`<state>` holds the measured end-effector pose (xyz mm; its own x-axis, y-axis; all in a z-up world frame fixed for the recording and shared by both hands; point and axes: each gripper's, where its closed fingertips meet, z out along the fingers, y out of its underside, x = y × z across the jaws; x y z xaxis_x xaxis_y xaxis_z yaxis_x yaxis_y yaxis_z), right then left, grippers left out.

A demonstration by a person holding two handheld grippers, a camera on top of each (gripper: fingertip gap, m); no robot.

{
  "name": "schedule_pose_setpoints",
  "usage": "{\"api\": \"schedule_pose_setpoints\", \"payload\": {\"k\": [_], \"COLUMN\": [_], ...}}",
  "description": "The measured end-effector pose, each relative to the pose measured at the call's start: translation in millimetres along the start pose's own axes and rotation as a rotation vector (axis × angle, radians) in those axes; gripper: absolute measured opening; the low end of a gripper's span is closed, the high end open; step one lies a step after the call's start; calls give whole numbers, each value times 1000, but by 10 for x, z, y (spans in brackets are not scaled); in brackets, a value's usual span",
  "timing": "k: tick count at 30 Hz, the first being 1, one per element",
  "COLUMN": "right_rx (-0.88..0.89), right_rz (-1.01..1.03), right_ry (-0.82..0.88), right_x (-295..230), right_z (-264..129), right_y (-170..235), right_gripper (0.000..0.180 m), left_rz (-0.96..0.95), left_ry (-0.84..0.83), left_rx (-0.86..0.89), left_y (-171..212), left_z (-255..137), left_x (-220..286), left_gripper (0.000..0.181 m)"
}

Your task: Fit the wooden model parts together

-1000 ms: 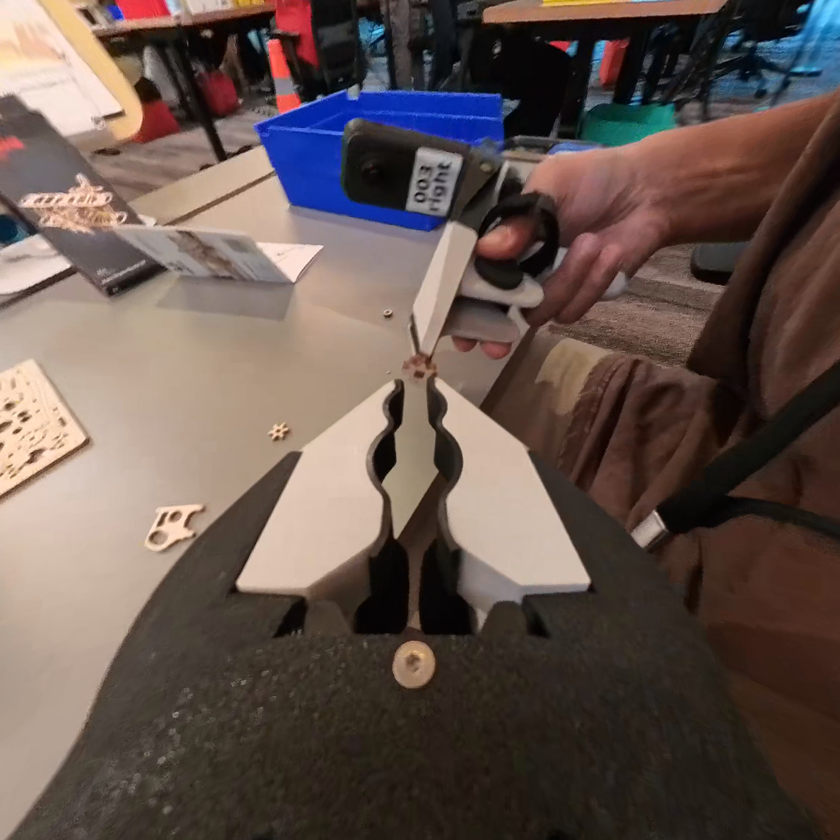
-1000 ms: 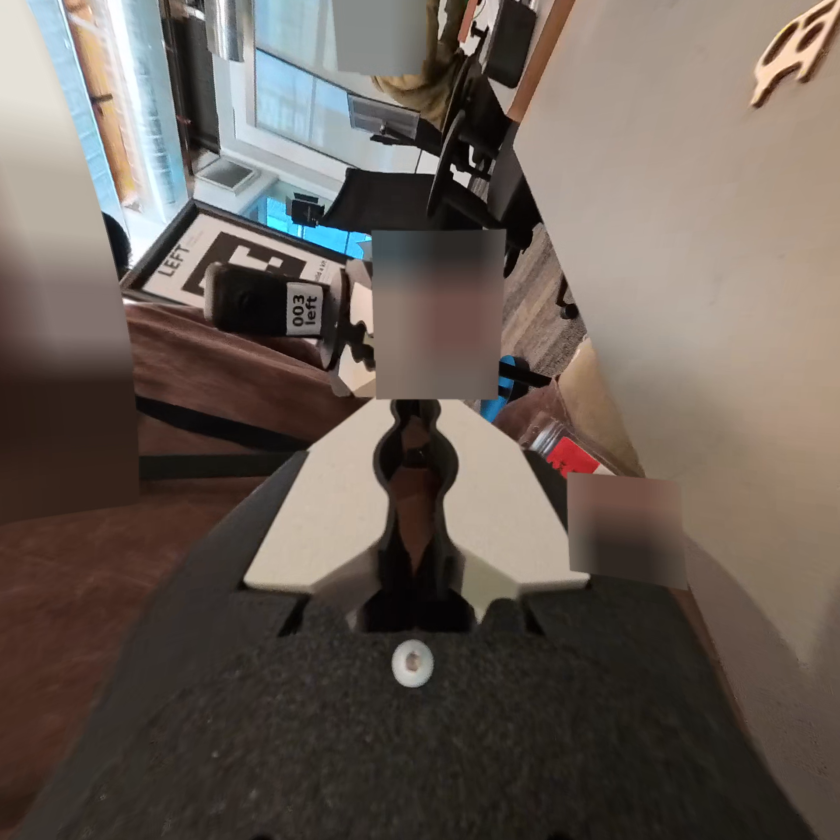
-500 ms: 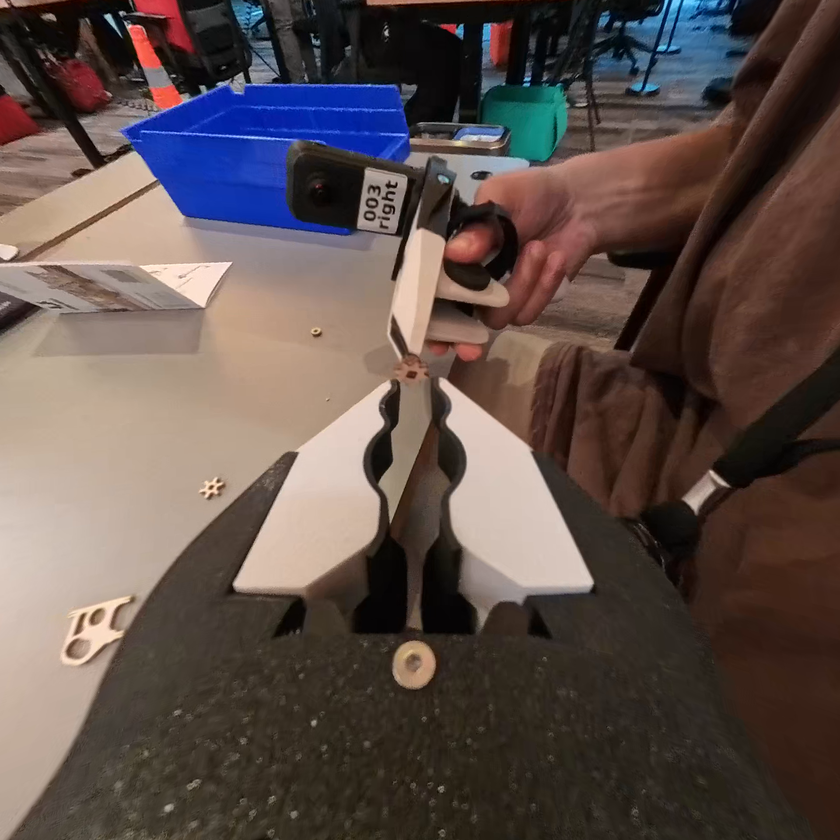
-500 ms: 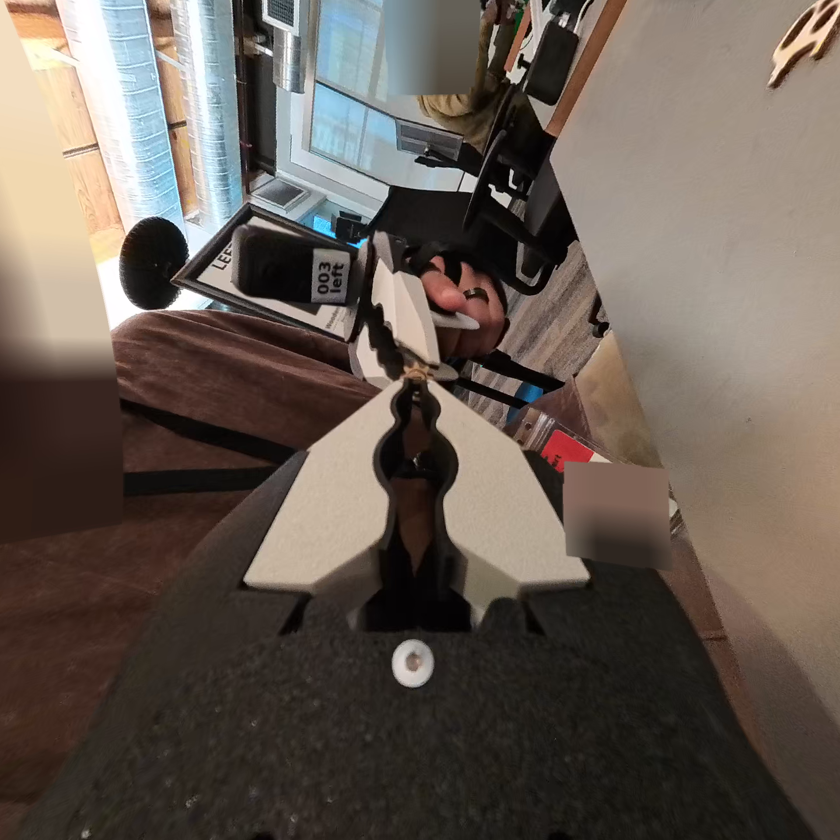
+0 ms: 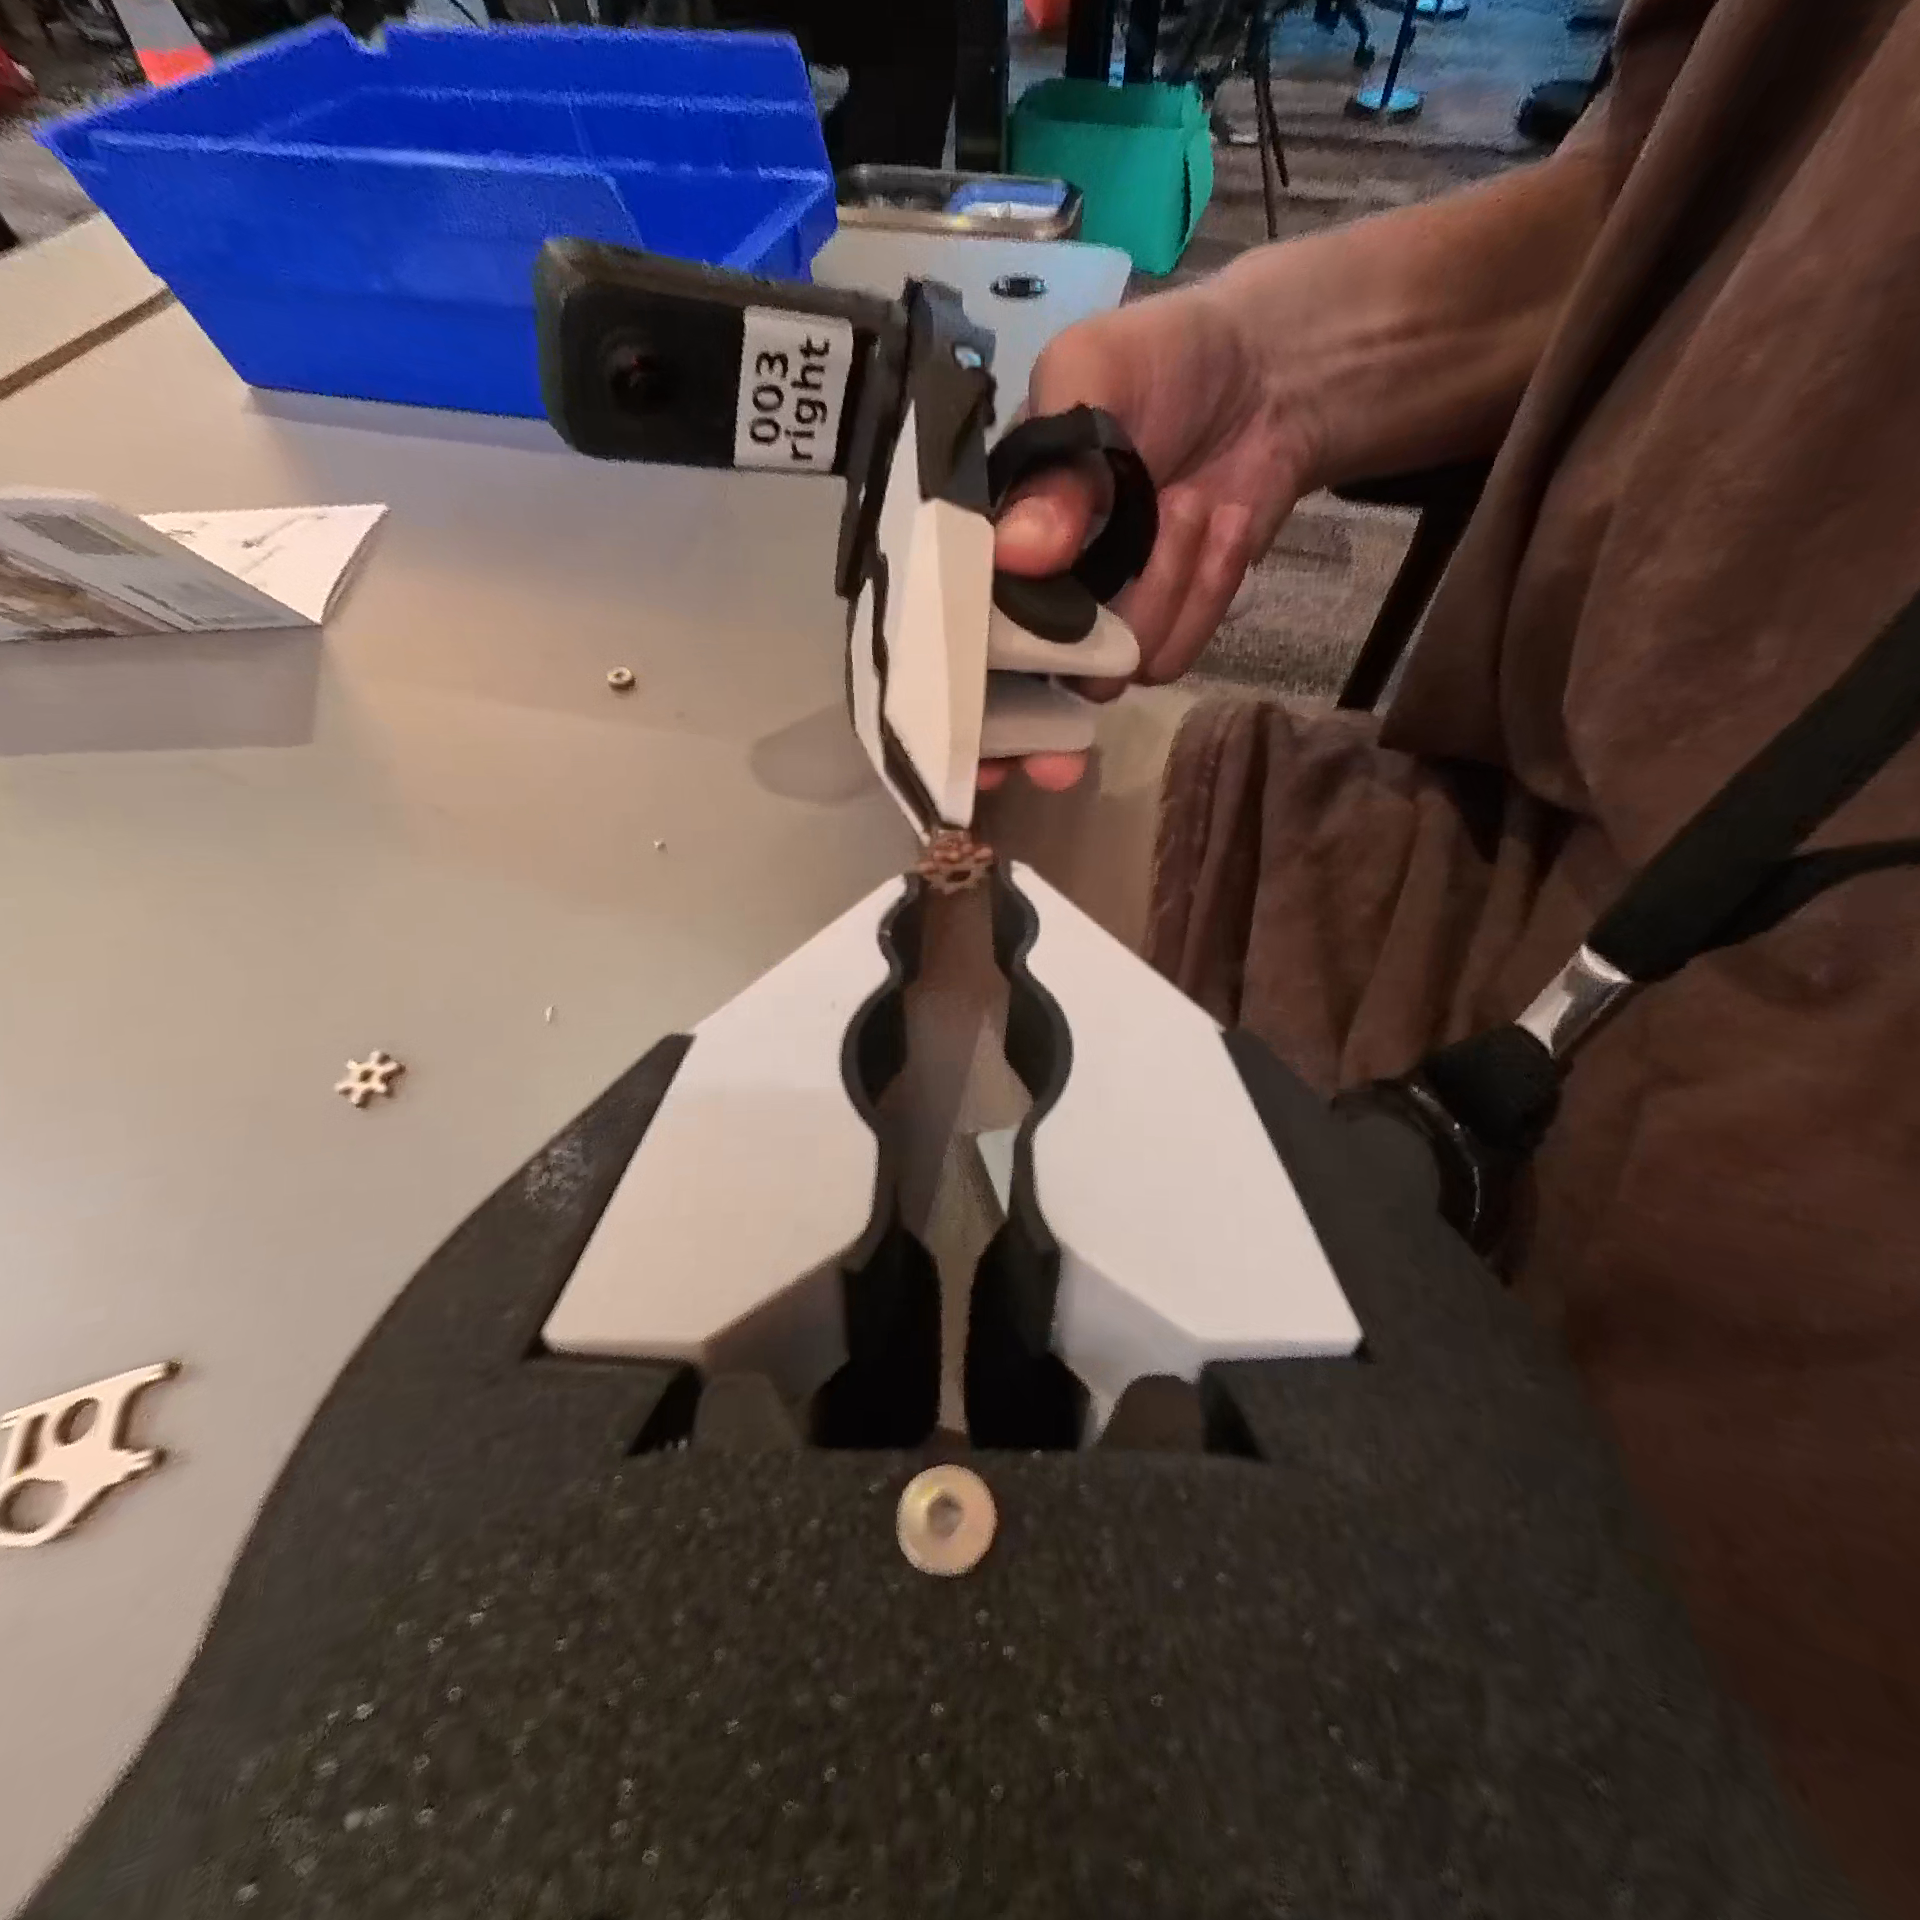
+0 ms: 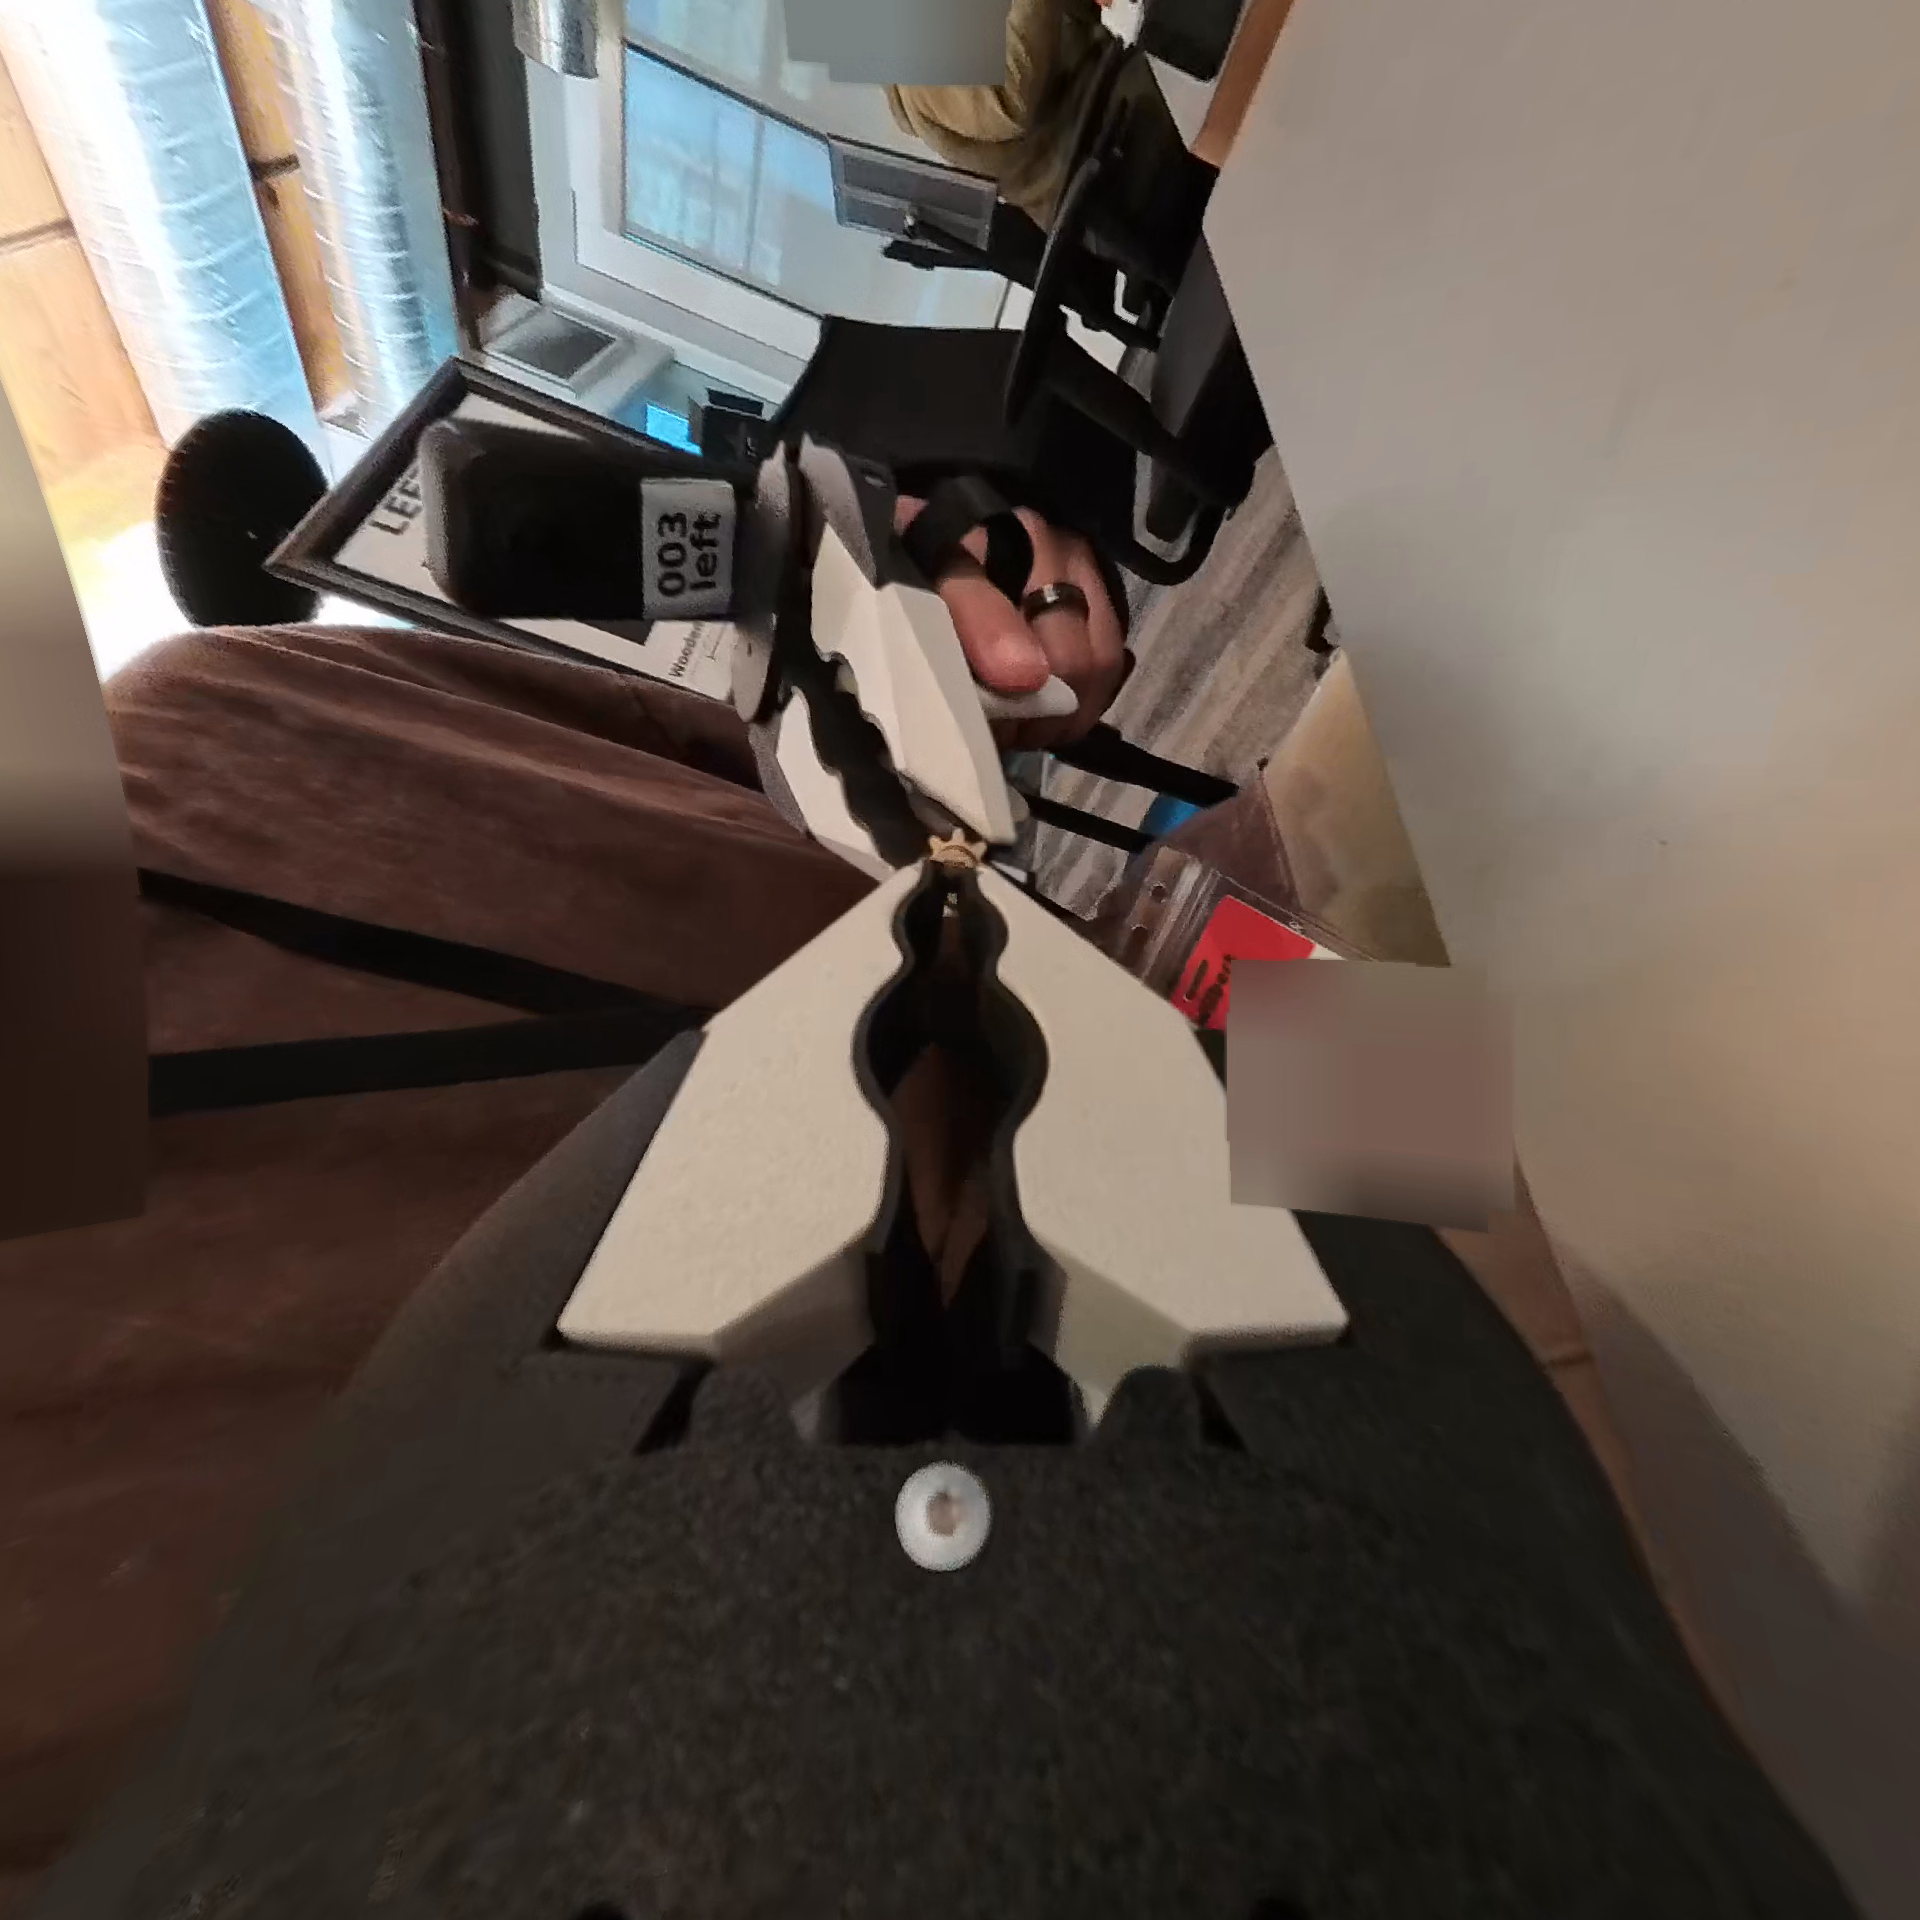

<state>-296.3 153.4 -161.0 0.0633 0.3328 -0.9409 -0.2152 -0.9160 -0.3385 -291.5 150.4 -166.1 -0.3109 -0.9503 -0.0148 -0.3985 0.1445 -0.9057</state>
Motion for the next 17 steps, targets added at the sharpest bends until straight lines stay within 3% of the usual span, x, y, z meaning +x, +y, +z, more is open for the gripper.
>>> {"api": "schedule_pose_setpoints", "payload": {"k": [1,10,17], "right_rx": [4,14,173], "right_rz": [0,5,145], "right_ry": [-4,55,-187], "right_x": [5,147,-108], "right_z": [4,-2,-108], "right_y": [-2,3,-268], "right_gripper": [3,3,3], "left_rz": [-5,26,-27], "left_ry": [0,-16,-82], "left_rx": [-3,-59,92], "left_y": [16,128,-190], "left_z": [6,55,-12], "left_x": [2,-44,-200], "left_gripper": [9,8,9]}}
